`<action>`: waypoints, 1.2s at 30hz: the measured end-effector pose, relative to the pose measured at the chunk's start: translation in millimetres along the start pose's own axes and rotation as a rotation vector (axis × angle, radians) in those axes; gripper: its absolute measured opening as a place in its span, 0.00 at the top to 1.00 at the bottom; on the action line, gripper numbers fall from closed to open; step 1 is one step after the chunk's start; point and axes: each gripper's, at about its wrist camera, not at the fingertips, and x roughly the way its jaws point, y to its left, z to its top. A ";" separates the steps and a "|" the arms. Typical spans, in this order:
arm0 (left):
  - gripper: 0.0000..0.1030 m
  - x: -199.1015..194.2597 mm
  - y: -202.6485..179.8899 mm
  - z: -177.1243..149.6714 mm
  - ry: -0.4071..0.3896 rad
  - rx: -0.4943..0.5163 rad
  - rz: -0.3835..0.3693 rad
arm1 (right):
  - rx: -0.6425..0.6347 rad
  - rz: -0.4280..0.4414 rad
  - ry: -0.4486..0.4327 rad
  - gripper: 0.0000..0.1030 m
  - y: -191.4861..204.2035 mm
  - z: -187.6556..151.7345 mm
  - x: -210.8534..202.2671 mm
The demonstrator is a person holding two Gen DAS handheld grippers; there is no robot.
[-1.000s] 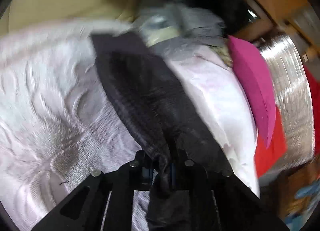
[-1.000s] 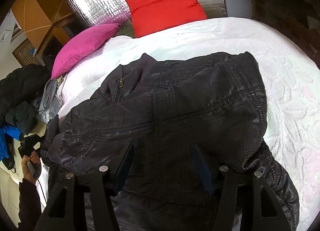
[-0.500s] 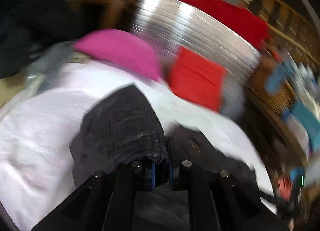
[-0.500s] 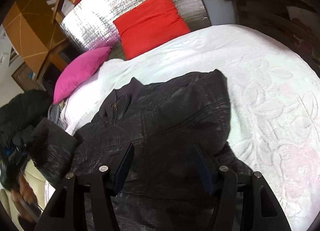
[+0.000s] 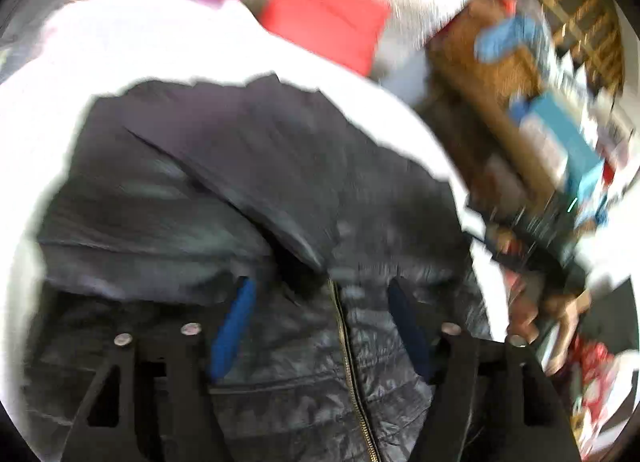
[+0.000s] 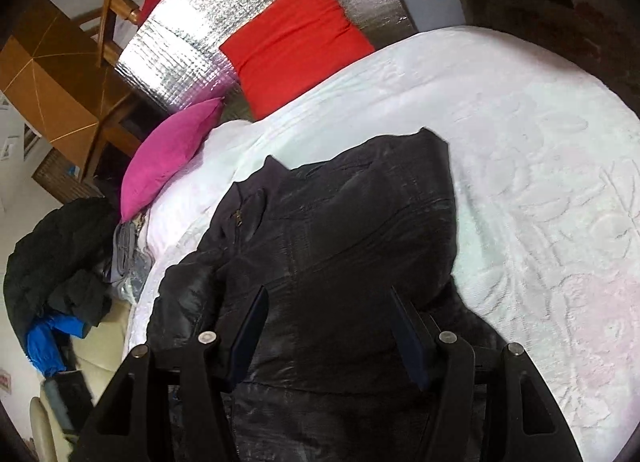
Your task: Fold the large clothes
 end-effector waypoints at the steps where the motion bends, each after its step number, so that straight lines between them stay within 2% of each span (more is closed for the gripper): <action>1: 0.25 -12.3 11.5 10.0 -0.046 -0.034 -0.016 | -0.001 0.004 0.004 0.37 2.8 -0.8 2.0; 4: 0.24 -29.3 44.4 26.4 -0.109 -0.177 -0.053 | -0.010 0.013 0.009 0.37 12.6 -4.2 7.1; 8: 0.24 -15.4 75.6 41.1 -0.122 -0.340 -0.131 | -0.030 0.011 0.019 0.37 21.8 -10.8 14.0; 13: 0.24 40.6 87.7 53.8 -0.029 -0.437 -0.138 | -0.039 -0.002 0.031 0.37 22.5 -12.2 21.4; 16: 0.26 60.6 82.0 56.1 -0.035 -0.452 -0.139 | -0.040 -0.011 0.029 0.37 20.3 -10.9 22.6; 17: 0.32 63.2 80.6 57.2 -0.042 -0.447 -0.135 | -0.041 -0.016 0.029 0.37 19.3 -10.7 23.2; 18: 0.40 65.3 77.2 59.2 -0.052 -0.433 -0.122 | -0.042 -0.022 0.030 0.37 18.0 -10.4 23.5; 19: 0.62 66.1 72.9 62.2 -0.058 -0.406 -0.109 | -0.043 -0.026 0.031 0.37 17.2 -10.1 23.8; 20: 0.70 64.5 72.9 64.3 -0.055 -0.382 -0.102 | -0.044 -0.036 0.025 0.37 14.5 -9.4 22.4; 23: 0.73 60.4 51.3 69.4 -0.078 -0.284 -0.059 | -0.026 -0.045 -0.006 0.37 4.6 -3.9 13.5; 25: 0.73 56.3 18.8 68.7 -0.093 -0.165 -0.043 | 0.002 -0.042 -0.026 0.37 -4.2 2.2 5.9; 28: 0.73 54.1 -26.3 64.4 -0.096 -0.019 -0.051 | 0.052 -0.016 -0.052 0.37 -18.5 9.2 -7.2; 31: 0.73 63.5 -80.1 45.3 -0.051 0.159 -0.071 | 0.098 0.018 -0.058 0.37 -30.6 12.2 -15.9; 33: 0.62 67.2 -108.3 28.0 -0.014 0.276 -0.081 | 0.114 0.033 -0.053 0.37 -34.4 12.7 -18.2; 34: 0.41 71.9 -121.6 18.1 0.025 0.336 -0.086 | 0.120 0.041 -0.050 0.37 -35.8 12.8 -19.5; 36: 0.22 74.4 -135.2 2.3 0.081 0.405 -0.076 | 0.121 0.050 -0.049 0.37 -34.8 12.2 -20.6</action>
